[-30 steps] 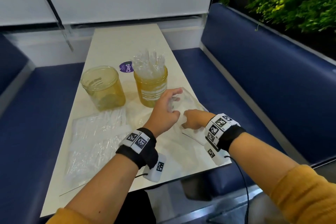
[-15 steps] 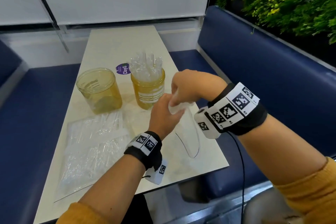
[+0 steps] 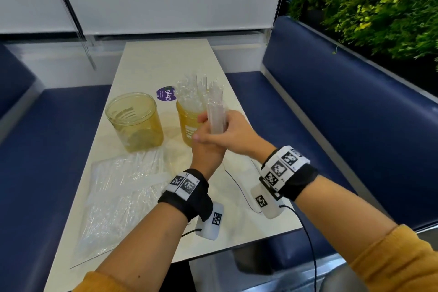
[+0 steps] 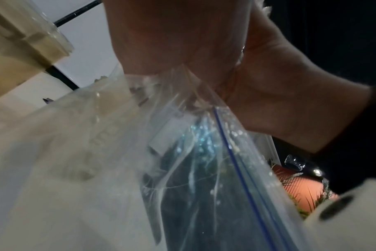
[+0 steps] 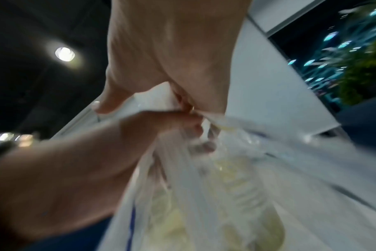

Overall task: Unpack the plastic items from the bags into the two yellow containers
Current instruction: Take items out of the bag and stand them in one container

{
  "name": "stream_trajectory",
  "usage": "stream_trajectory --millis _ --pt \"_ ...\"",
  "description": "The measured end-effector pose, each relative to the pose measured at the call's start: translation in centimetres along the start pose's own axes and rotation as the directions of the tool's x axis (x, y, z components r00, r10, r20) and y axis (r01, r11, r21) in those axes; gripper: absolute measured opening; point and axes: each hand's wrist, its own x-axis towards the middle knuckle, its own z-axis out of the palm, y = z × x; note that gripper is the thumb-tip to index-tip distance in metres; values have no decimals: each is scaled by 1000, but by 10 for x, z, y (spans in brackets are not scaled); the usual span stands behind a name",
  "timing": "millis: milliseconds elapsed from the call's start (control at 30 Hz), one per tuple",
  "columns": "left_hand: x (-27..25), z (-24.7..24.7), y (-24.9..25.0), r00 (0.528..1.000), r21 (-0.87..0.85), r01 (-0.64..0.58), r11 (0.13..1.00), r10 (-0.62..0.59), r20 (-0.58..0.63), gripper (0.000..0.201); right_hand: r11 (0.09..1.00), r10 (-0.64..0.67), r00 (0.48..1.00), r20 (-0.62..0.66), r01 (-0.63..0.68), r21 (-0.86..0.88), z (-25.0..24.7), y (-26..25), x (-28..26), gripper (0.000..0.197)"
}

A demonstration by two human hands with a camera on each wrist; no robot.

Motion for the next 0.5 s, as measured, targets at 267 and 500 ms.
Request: stream_trajectory --millis 267,500 --pt "-12 -13 -16 972 -187 215 959 -192 133 51 997 -82 988 -130 83 5 6 -41 23 12" --pt "-26 -8 -27 939 -225 323 919 -281 197 47 944 -203 947 -247 257 207 -36 -115 88 10"
